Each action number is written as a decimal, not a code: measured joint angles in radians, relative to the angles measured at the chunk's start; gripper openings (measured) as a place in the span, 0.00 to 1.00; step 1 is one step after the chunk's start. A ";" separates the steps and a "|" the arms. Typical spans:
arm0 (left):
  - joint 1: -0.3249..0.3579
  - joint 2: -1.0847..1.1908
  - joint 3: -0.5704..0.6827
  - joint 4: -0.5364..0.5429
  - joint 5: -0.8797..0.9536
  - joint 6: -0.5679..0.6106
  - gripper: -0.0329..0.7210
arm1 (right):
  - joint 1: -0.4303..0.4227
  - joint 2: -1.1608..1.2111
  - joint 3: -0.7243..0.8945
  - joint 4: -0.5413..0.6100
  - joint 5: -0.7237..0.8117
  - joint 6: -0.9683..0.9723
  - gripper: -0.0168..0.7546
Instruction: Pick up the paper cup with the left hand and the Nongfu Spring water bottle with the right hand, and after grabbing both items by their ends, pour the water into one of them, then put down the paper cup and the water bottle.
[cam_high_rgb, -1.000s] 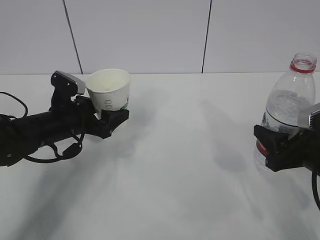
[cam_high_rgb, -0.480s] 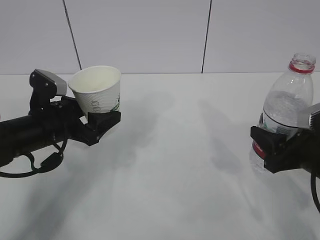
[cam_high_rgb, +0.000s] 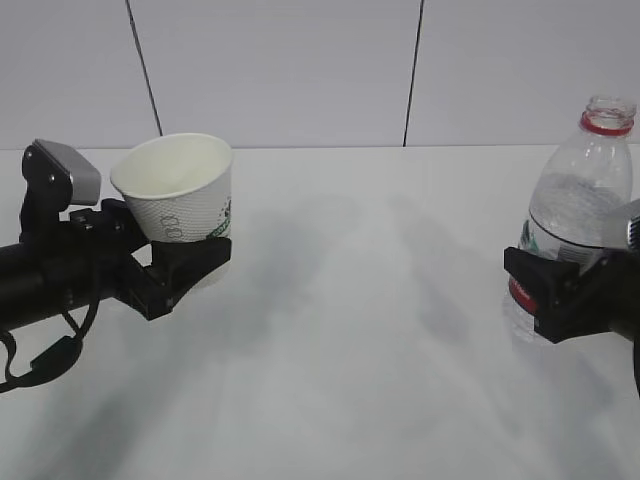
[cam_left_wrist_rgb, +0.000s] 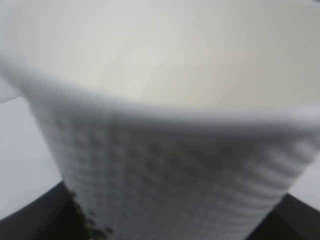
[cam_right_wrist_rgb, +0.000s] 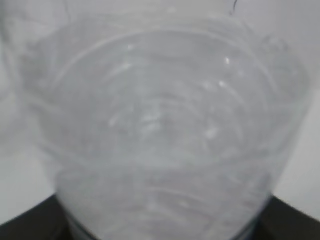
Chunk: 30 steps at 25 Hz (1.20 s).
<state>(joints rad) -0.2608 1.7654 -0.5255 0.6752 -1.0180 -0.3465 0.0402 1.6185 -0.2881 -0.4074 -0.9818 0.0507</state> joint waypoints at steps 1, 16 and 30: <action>0.000 -0.013 0.003 0.016 0.000 -0.011 0.79 | 0.000 -0.023 0.000 -0.002 0.012 0.002 0.60; 0.000 -0.165 0.008 0.274 0.005 -0.165 0.78 | 0.000 -0.333 0.011 -0.105 0.184 0.116 0.60; -0.046 -0.197 0.012 0.426 -0.067 -0.252 0.77 | 0.000 -0.422 0.013 -0.261 0.244 0.212 0.60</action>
<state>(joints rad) -0.3073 1.5679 -0.5135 1.1013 -1.0851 -0.5980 0.0402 1.1970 -0.2753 -0.6681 -0.7379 0.2631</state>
